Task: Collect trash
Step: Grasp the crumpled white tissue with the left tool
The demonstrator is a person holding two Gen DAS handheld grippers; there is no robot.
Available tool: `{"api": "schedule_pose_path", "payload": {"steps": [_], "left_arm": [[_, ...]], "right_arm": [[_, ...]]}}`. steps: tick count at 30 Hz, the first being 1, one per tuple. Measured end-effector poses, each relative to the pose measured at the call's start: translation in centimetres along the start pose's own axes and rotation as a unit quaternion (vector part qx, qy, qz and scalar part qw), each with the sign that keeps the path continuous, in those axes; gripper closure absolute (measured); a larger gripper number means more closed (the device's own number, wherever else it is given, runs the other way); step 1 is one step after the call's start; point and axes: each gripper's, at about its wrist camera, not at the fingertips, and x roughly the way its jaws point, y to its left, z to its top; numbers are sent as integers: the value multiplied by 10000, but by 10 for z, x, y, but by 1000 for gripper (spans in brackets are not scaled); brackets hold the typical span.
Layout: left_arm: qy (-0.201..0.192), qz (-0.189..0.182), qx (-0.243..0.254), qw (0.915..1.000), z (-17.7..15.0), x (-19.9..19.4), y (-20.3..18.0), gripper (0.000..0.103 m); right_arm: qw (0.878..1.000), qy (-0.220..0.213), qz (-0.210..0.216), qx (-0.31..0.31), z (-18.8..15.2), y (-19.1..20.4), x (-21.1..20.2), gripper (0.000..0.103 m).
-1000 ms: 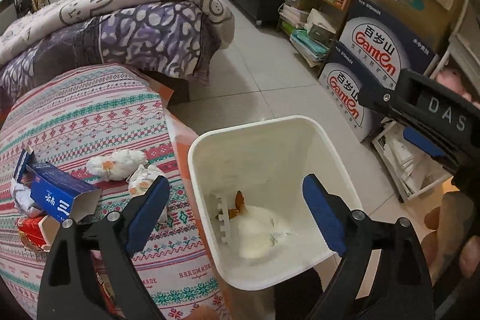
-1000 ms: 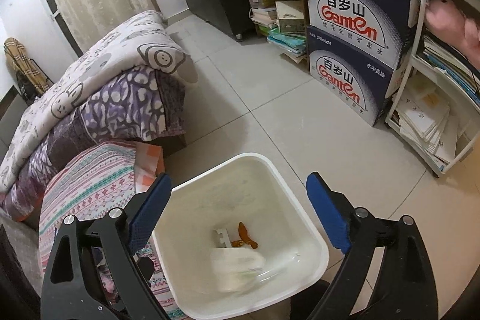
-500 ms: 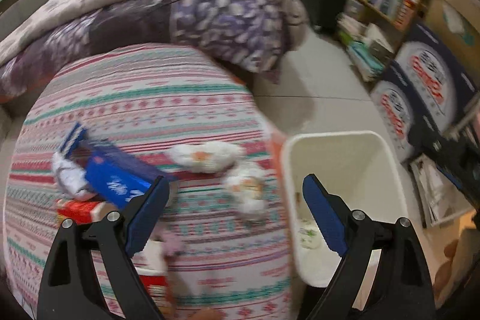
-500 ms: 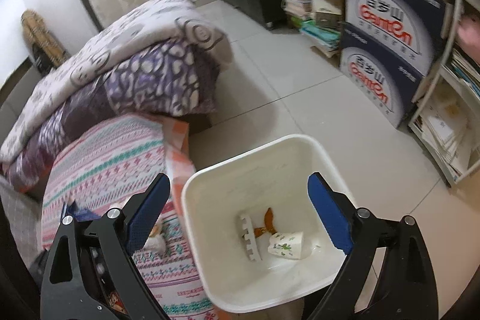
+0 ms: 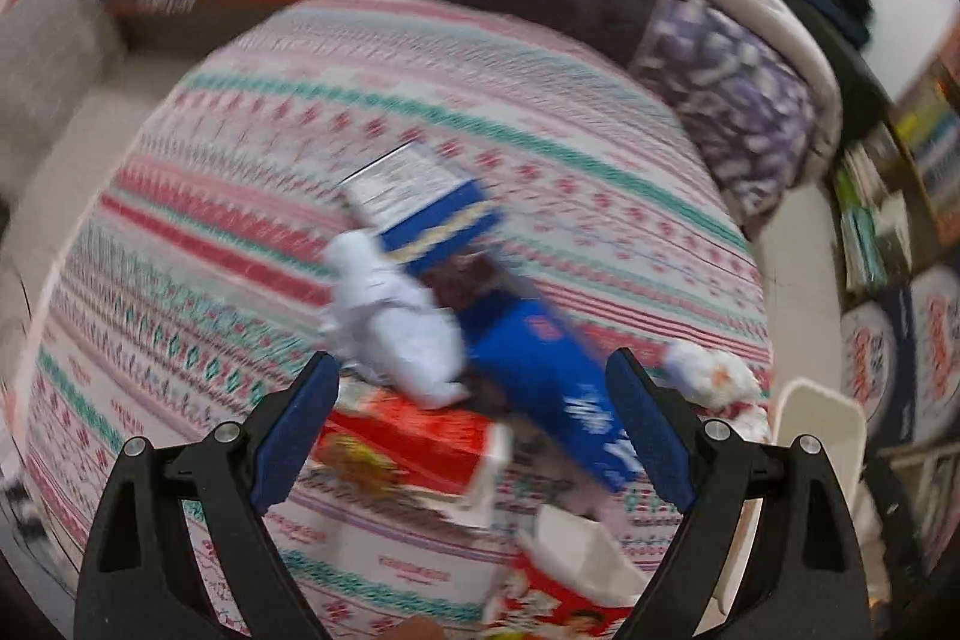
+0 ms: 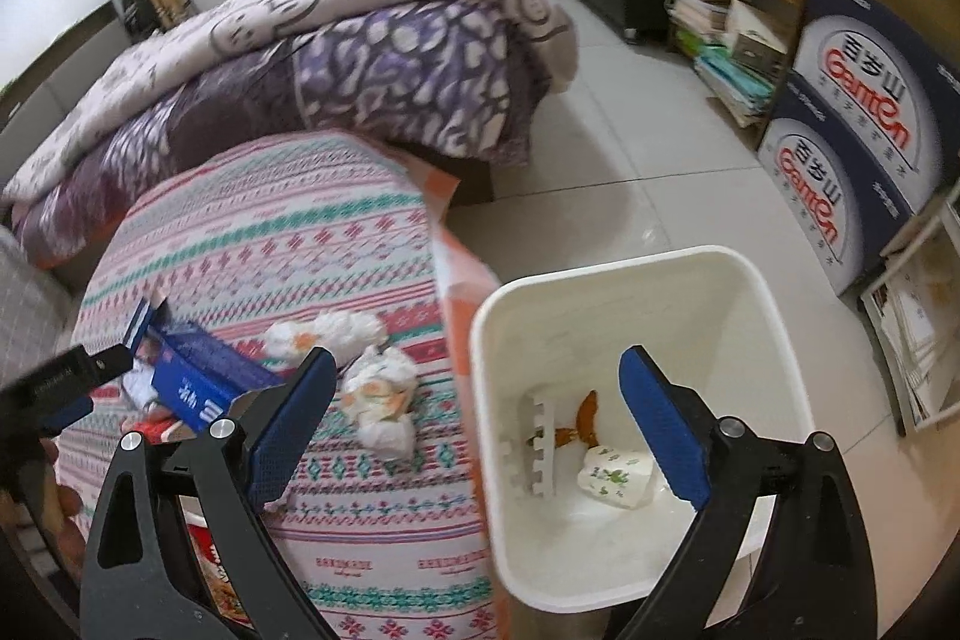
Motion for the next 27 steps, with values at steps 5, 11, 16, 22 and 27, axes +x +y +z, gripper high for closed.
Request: {"api": "schedule_pose_path", "payload": {"steps": [5,11,16,22,27], "left_arm": [[200,-42,-481,9986,6,12,39,15],[479,-237,-1010,9934,15,38,62,16],[632,-267,-1078,9918,18,59,61,18],[777,-823,-1150,9869,20,70,67,50],[676,-754,-1063,9892,21,56,78,58]], "right_arm": [[9998,108,103,-127,-4,20,8,11],[9984,191,86,-517,-9,46,18,11],[9944,195,159,-1025,-12,70,25,11],[9860,407,379,-1572,-18,101,38,11],[9745,690,695,-2019,-21,131,53,11]]}}
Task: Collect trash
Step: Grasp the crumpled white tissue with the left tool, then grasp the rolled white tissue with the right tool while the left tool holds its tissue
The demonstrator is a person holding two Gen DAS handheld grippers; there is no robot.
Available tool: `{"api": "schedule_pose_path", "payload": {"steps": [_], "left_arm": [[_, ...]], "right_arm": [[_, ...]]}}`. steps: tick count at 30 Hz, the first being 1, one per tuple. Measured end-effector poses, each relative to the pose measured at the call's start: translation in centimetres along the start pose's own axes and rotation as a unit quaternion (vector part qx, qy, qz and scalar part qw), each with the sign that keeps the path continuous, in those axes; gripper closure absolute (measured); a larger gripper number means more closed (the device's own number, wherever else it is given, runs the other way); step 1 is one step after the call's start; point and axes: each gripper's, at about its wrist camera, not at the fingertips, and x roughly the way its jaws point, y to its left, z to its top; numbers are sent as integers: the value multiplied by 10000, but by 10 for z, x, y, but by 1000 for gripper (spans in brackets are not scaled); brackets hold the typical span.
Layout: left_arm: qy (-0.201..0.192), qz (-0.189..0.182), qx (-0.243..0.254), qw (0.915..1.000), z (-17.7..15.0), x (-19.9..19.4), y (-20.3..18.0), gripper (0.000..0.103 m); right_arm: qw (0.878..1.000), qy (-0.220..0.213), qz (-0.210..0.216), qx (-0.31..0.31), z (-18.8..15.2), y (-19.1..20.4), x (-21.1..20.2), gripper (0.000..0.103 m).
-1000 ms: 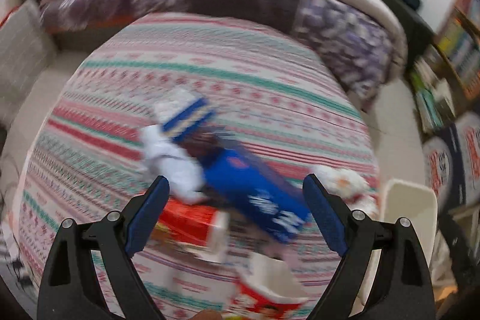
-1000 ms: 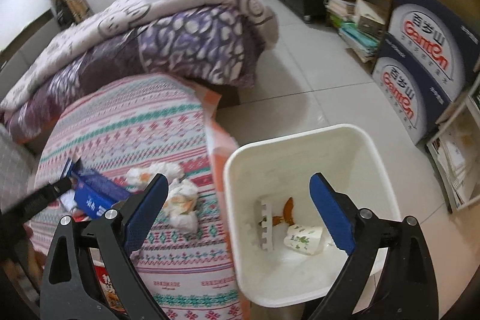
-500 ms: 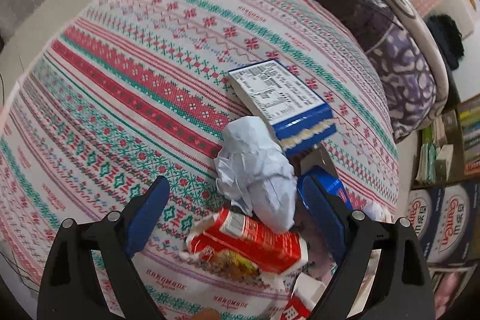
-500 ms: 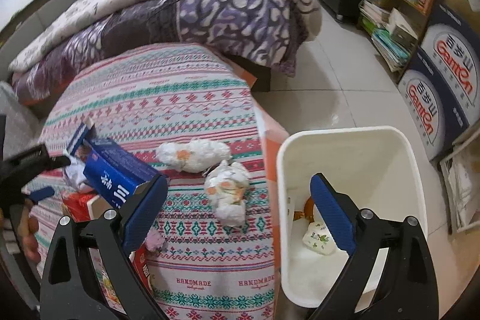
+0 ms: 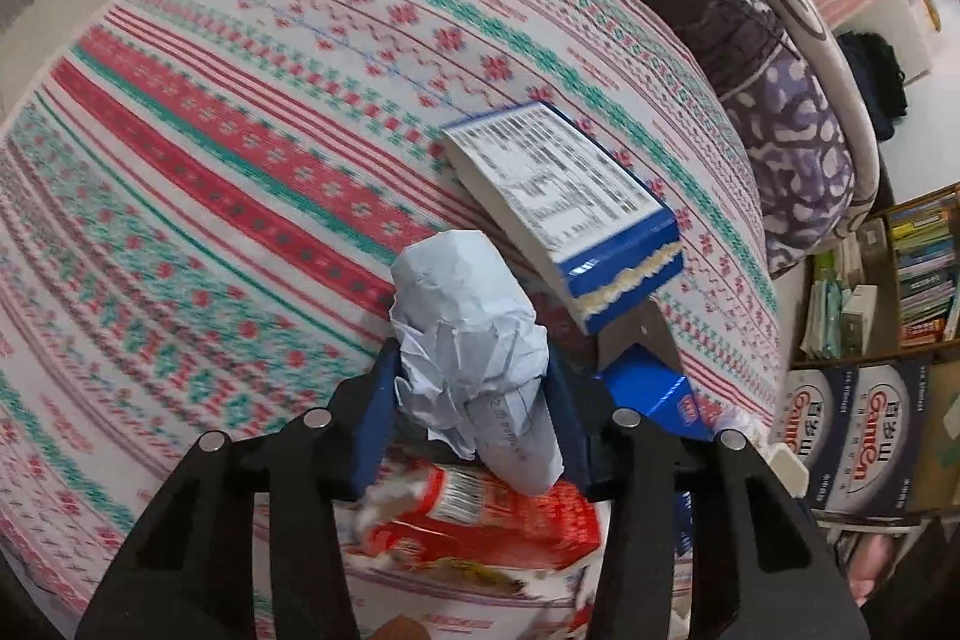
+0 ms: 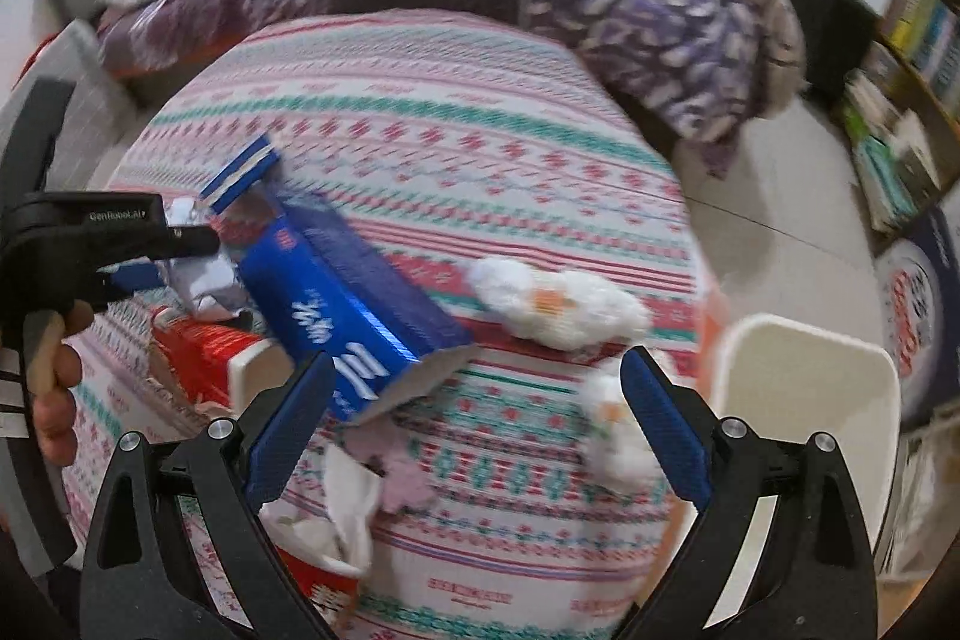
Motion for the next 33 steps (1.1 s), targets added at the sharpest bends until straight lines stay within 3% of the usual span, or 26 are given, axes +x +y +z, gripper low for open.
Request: {"api": "schedule_pose_path", "payload": {"steps": [5,13,16,27,29,33], "left_arm": [[-111,40,-238,9996,5,-15,30,60],[-883,587,-402,9935,12,-62,70,60],[-1067,650,-392,9914,12,-76,78,60],[-1126,599,-271,9915,7,-91,88,59],[-1125,634,-244,9913,6,-91,89,59],[-1056,663,-214,9920,3,-86,91,59]], "right_arm": [[9999,48,151,-67,5,19,8,11],[9978,-8,630,-182,15,47,6,12],[9985,-76,508,-192,19,52,4,13],[9977,-15,401,545,35,26,17,13],[9956,-26,298,886,39,10,18,13],[9808,9,540,1873,45,-39,21,13]]}}
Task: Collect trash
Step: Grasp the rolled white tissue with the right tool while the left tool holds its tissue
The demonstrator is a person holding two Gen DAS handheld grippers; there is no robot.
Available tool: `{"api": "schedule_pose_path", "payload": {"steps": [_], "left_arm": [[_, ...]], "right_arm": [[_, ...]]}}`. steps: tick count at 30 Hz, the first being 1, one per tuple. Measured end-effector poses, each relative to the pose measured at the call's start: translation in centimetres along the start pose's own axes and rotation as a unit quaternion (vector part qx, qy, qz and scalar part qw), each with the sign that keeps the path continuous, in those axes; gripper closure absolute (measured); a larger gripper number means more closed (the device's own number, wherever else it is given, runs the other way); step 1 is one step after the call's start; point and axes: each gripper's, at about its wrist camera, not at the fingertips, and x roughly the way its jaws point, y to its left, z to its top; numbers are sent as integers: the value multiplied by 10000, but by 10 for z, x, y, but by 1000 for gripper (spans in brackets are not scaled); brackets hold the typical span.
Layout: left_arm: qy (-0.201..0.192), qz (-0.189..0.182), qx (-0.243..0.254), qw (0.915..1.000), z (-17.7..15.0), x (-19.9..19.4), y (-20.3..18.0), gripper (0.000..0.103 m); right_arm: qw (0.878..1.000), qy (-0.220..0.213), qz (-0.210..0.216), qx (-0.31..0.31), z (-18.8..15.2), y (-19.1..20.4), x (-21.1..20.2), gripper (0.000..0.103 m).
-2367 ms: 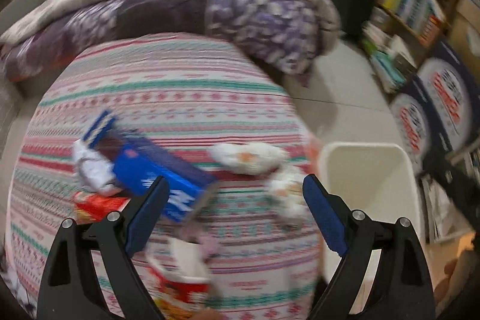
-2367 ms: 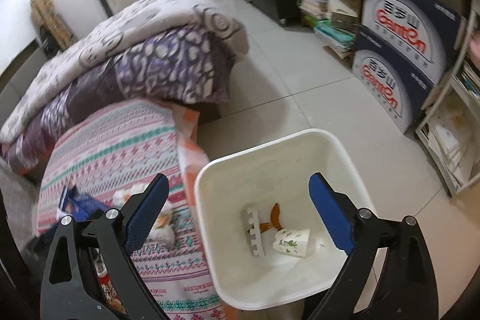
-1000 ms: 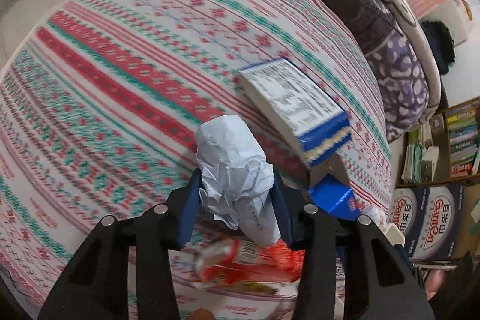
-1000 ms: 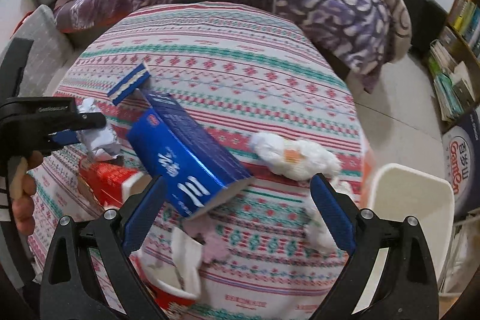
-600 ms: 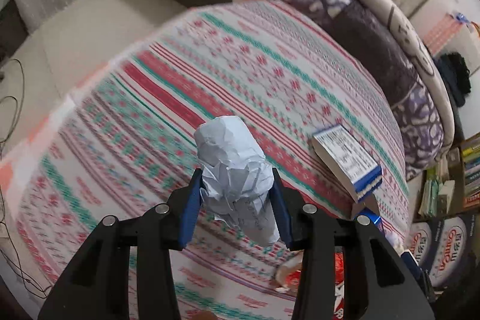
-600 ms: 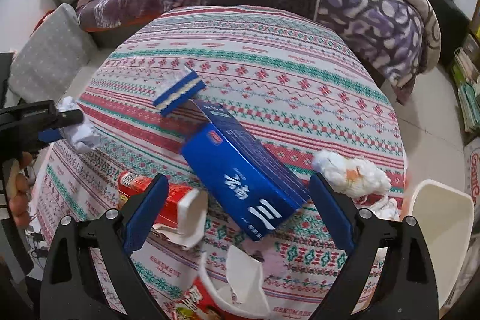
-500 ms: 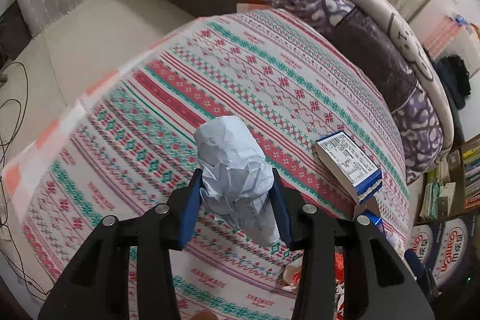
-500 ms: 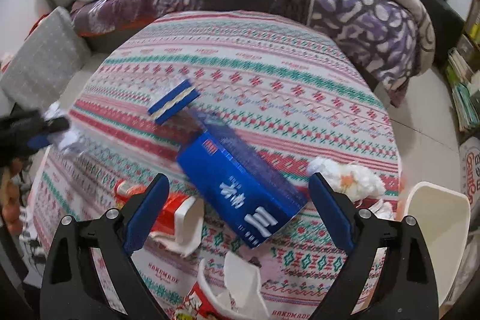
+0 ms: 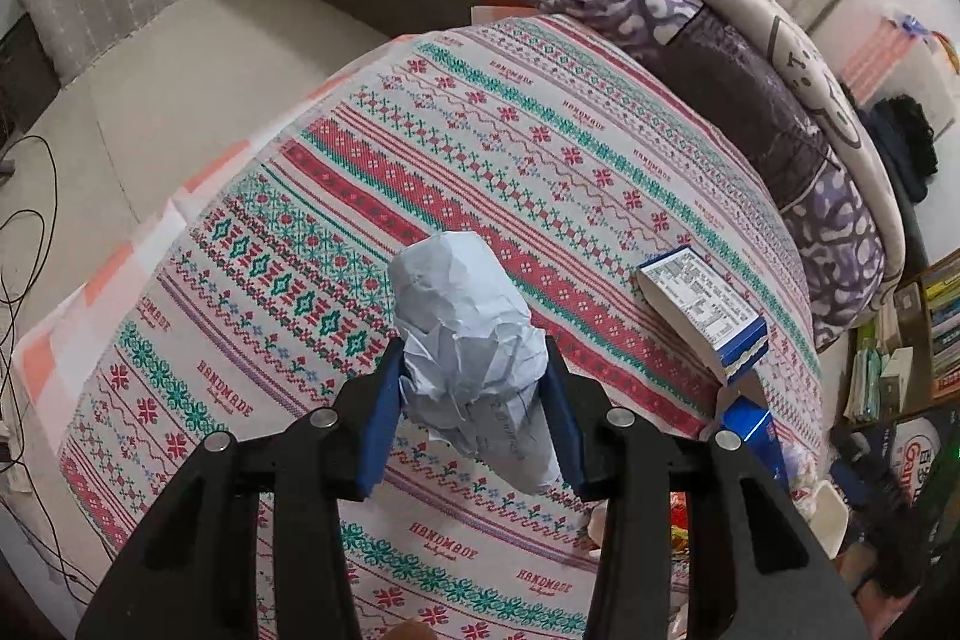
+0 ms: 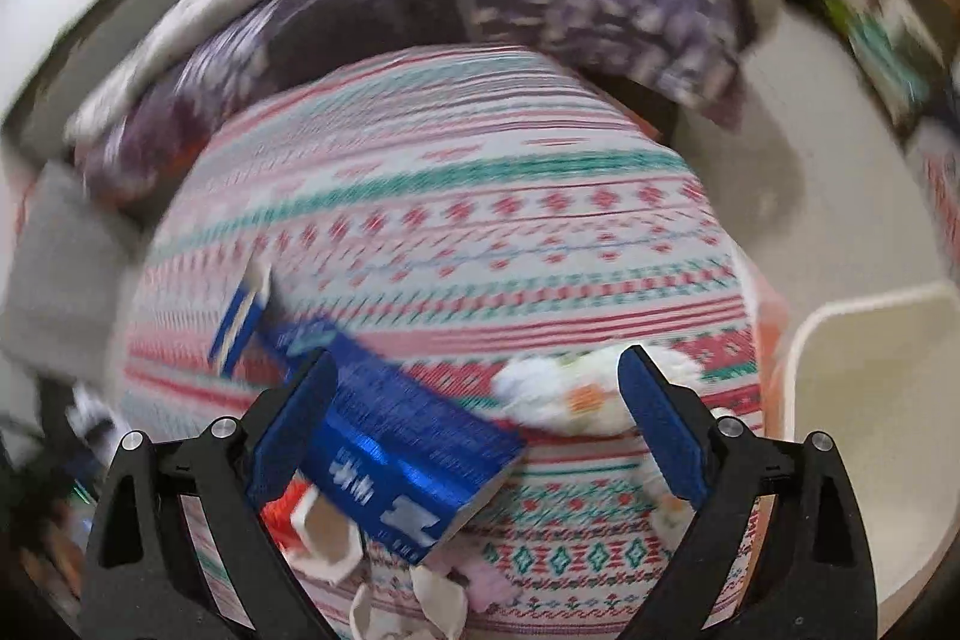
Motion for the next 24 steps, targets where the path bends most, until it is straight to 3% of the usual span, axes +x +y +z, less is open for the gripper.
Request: {"api": "schedule_pose_path", "payload": {"steps": [6,12,19,22,24], "left_arm": [[37,-47,8,10000,1,3,-3,59],[90,-76,24,9999,0,6,-6,59],[148,-78,73,9998,-2,9,-7,59],[149,-65,87,9998,-3,10,-8,59],[147,-58,92,9998,-3,10,-8,59]], "right_arm": [[9989,206,-172,385,8,-29,8,13],[9964,590,-598,127,-2,-29,25,13],[9952,680,-685,-142,-8,-18,38,12],[9952,568,-746,-294,-9,-13,39,38],[9967,448,-620,-259,-8,-12,34,45]]}}
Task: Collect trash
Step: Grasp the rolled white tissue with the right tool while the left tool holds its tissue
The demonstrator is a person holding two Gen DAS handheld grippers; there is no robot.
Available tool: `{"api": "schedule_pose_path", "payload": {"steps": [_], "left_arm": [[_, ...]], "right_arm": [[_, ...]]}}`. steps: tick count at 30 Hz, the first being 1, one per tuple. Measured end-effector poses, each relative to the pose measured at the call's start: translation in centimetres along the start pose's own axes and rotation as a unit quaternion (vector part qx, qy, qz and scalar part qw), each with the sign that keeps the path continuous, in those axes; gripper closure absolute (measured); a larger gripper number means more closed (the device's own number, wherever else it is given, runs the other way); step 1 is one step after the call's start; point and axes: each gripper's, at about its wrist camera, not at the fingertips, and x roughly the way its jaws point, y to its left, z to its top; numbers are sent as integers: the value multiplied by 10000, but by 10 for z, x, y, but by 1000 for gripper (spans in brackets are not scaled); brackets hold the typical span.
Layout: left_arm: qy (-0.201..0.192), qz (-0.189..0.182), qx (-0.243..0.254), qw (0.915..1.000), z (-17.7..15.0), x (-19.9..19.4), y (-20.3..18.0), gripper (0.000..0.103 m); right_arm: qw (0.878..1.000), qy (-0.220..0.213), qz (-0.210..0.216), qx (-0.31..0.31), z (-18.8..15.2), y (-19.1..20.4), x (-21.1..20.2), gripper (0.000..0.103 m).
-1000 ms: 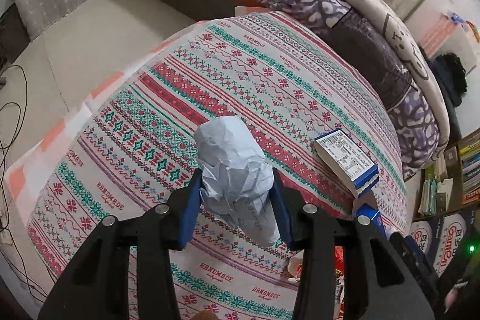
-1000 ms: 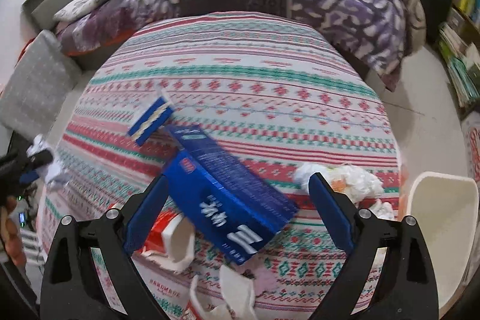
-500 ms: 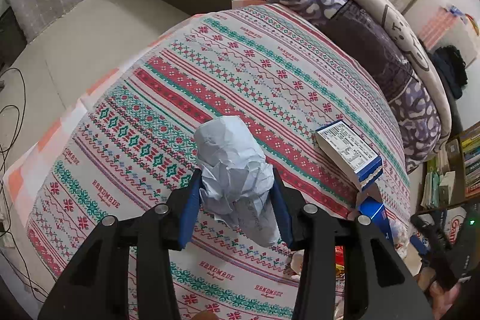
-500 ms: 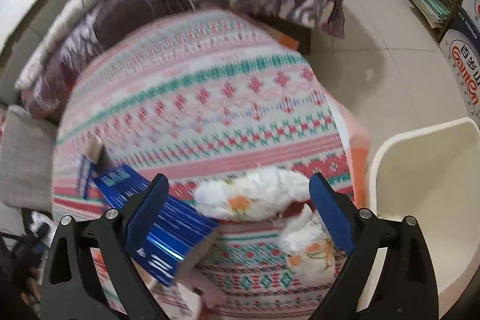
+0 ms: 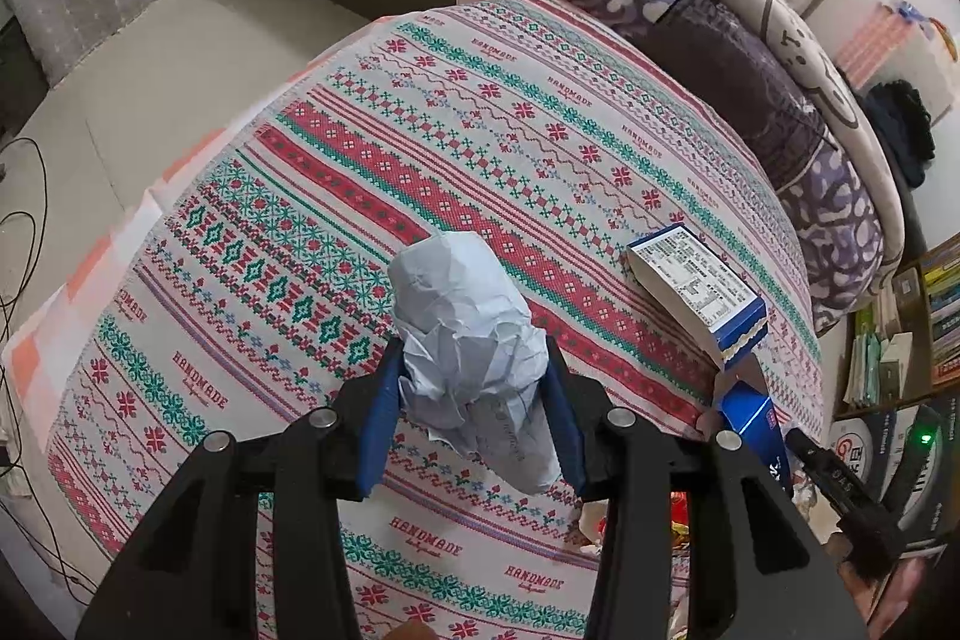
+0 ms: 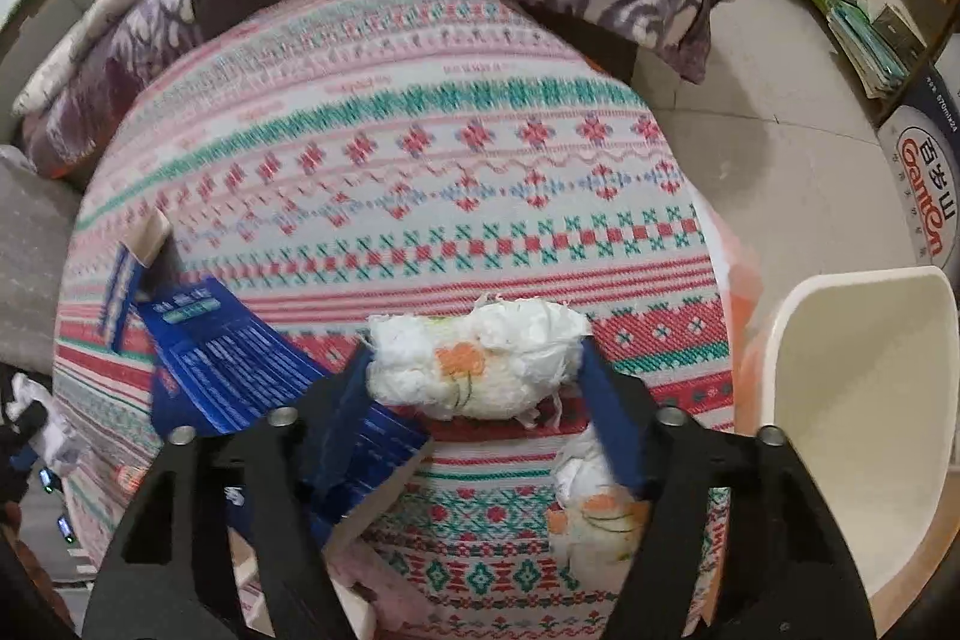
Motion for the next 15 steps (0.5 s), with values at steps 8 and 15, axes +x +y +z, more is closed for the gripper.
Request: {"api": "schedule_pose_path", "payload": {"steps": [8,15], "left_arm": [[-133,-83,-18,9999,0,-7,-7,59],[-422,-137,142,9989,-3,-22,-27,59]], "right_arm": [[9972,-537,517,76,4,7,-31,54],[9916,-1089,686,-115,-1,17,-63,54]]}}
